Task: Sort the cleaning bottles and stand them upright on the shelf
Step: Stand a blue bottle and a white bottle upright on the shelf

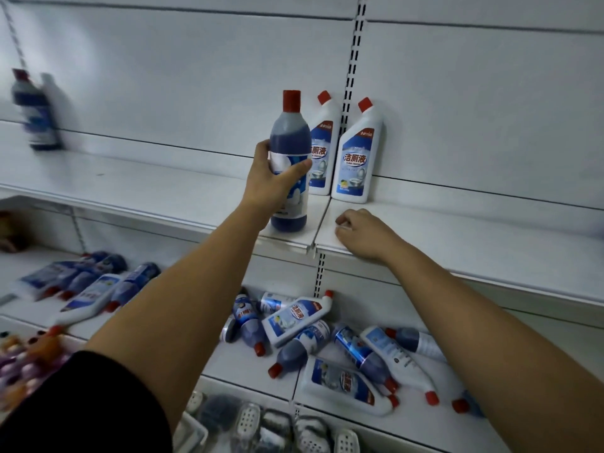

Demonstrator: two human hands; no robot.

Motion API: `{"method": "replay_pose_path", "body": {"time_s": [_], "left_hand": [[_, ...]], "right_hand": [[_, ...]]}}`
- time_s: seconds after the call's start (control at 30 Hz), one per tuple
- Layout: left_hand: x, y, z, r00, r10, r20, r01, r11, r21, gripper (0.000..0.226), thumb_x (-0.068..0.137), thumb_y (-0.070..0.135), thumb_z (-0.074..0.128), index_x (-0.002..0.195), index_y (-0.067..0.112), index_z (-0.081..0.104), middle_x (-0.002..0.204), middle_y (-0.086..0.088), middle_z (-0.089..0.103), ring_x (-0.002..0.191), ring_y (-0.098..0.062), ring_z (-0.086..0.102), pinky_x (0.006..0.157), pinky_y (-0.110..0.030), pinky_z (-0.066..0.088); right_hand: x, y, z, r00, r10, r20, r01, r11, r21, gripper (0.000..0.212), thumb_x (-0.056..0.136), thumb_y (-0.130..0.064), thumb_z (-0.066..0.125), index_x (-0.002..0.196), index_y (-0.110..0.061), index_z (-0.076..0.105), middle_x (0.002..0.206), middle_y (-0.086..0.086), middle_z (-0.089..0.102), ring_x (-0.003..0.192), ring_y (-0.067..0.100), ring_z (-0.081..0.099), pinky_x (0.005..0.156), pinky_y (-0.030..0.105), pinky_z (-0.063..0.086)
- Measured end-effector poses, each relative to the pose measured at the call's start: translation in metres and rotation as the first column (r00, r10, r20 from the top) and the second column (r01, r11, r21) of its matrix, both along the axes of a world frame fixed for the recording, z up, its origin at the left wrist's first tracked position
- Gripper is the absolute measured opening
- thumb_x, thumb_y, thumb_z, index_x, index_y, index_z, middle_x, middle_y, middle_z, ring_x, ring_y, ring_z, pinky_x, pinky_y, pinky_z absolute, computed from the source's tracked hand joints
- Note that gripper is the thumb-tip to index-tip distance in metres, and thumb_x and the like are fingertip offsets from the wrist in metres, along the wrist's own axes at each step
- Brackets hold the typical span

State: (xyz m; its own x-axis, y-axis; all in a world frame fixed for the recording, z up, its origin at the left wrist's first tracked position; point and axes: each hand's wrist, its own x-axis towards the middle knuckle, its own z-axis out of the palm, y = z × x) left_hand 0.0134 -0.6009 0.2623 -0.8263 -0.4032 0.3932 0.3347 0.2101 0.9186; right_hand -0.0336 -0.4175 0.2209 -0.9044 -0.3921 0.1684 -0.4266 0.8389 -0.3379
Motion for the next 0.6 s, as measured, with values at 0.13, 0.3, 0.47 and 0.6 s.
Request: {"method": "replay_pose_path", "body": {"time_s": [0.13,0.3,0.47,0.6], "left_hand": [[0.018,-0.045,0.006,0.998,0.058,-0.021,-0.057,0.998,0.019,0.059,0.089,0.028,0.071,0.136,0.025,0.035,0.119,0.008,0.054,0.105,-0.014,0.057,0.091,-0.035,0.048],[0.043,-0.132,0.018,0.993,0.101,-0.063,-0.1,0.995,0.019,0.059,0.087,0.03,0.073,0.132,0.027,0.036,0.118,0.005,0.059,0.101,-0.016,0.063,0.088,-0.035,0.052],[0.064,-0.237,0.025,0.992,0.119,-0.051,-0.12,0.993,-0.019,0.061,0.085,0.032,0.074,0.132,0.027,0.035,0.122,0.002,0.06,0.106,-0.022,0.065,0.096,-0.045,0.054],[0.083,-0.321,0.022,0.989,0.142,-0.04,-0.143,0.989,-0.035,0.062,0.084,0.033,0.076,0.131,0.027,0.037,0.117,0.001,0.062,0.101,-0.02,0.066,0.094,-0.046,0.055]], "right_hand": [[0.01,-0.052,0.007,0.995,0.087,0.05,-0.086,0.996,-0.018,0.042,0.098,-0.039,0.046,0.134,-0.018,0.053,0.14,0.008,0.049,0.117,0.023,0.054,0.099,0.035,0.044],[0.01,-0.137,0.008,0.997,0.064,0.047,-0.071,0.985,0.16,0.05,0.098,-0.05,0.034,0.143,-0.03,0.041,0.151,0.01,0.036,0.132,0.035,0.041,0.112,0.048,0.029],[0.013,-0.239,0.007,0.995,0.085,0.06,-0.093,0.985,0.143,0.055,0.094,-0.052,0.031,0.143,-0.03,0.041,0.151,0.011,0.037,0.132,0.037,0.04,0.111,0.047,0.031],[0.017,-0.325,0.007,0.994,0.094,0.054,-0.099,0.99,0.101,0.049,0.096,-0.045,0.036,0.142,-0.031,0.043,0.15,0.01,0.037,0.131,0.038,0.041,0.109,0.042,0.033]]}}
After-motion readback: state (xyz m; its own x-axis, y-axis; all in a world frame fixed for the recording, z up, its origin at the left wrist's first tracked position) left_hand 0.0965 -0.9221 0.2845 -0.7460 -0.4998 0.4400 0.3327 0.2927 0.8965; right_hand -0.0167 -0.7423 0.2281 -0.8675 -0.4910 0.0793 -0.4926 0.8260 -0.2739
